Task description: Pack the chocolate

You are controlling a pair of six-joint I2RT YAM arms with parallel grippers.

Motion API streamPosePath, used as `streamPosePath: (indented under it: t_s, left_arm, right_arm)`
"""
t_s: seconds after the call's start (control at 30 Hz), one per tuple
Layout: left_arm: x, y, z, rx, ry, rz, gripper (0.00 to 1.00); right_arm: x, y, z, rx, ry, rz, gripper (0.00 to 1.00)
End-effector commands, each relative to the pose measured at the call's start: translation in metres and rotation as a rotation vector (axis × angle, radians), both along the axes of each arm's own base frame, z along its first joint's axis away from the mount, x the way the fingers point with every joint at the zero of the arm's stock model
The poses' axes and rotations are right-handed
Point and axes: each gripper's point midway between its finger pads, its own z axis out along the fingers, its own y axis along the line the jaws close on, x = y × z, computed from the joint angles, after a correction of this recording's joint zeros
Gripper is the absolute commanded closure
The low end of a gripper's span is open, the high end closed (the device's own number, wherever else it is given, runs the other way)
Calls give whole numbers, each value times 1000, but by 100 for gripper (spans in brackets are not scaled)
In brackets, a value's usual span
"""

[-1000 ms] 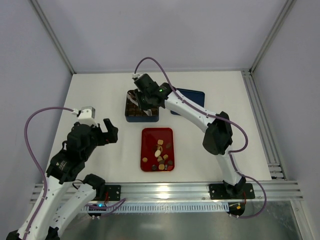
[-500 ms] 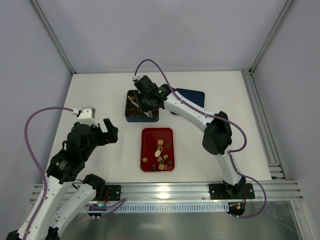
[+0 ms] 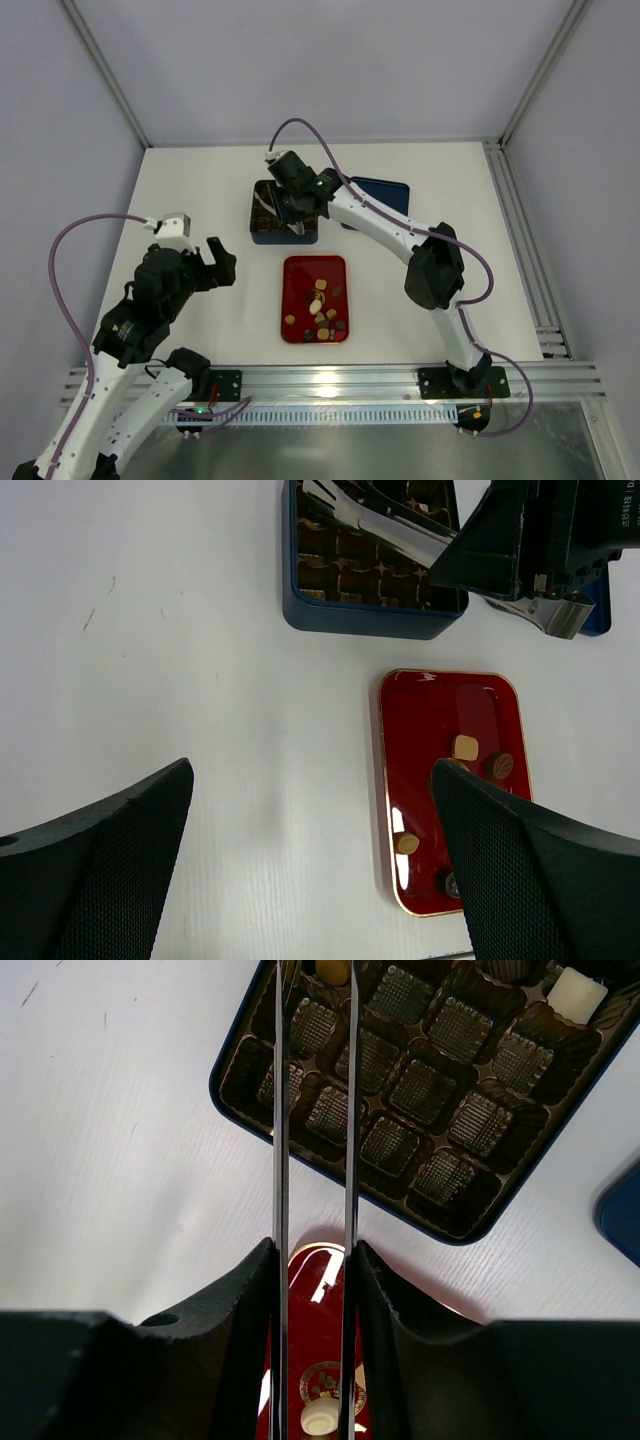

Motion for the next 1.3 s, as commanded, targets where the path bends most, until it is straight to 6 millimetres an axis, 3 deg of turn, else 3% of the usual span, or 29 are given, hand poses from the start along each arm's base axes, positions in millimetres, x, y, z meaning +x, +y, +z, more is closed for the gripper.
streamPosePath:
  t_s: [0.0,0.2,0.23,0.3,0.33,0.37,0.53,0.67,0.87,1.03,1.27]
  left_arm:
    - [2,1,1,12,-11,0,0]
    - [2,1,0,14,-8,0,0]
    - [2,1,0,15,-5,0,0]
    - [2,1,1,13,-9,0,0]
    - [2,1,1,13,-9,0,0]
    - [2,1,1,12,-9,1,0]
    - [2,0,0,10,-7,-1,0]
    - [3,0,0,11,-7,-2,0]
    - [4,-1,-1,9,-4,-2,0]
    - [3,-2,-2,11,3,-8,0]
    - [3,-1,-2,11,2,-3,0]
  right_arm:
    - [9,7,32,53,-69,-3,61]
    - [1,-9,66,70,-112,-12,62]
    - [-5,-15,85,92,-131,-13,62]
    - [-19,-27,85,85,-118,-8,62]
    - [-27,-35,107,125,-147,-7,62]
    - [-38,-44,91,98,-118,-3,62]
    - [-80,-87,85,90,-98,-31,62]
    - [-124,-124,65,67,-55,-33,62]
    - [-178,-149,24,-26,30,26,62]
    - [-199,-158,10,-69,59,71,59]
    - [-203,-160,-8,-122,92,107,57]
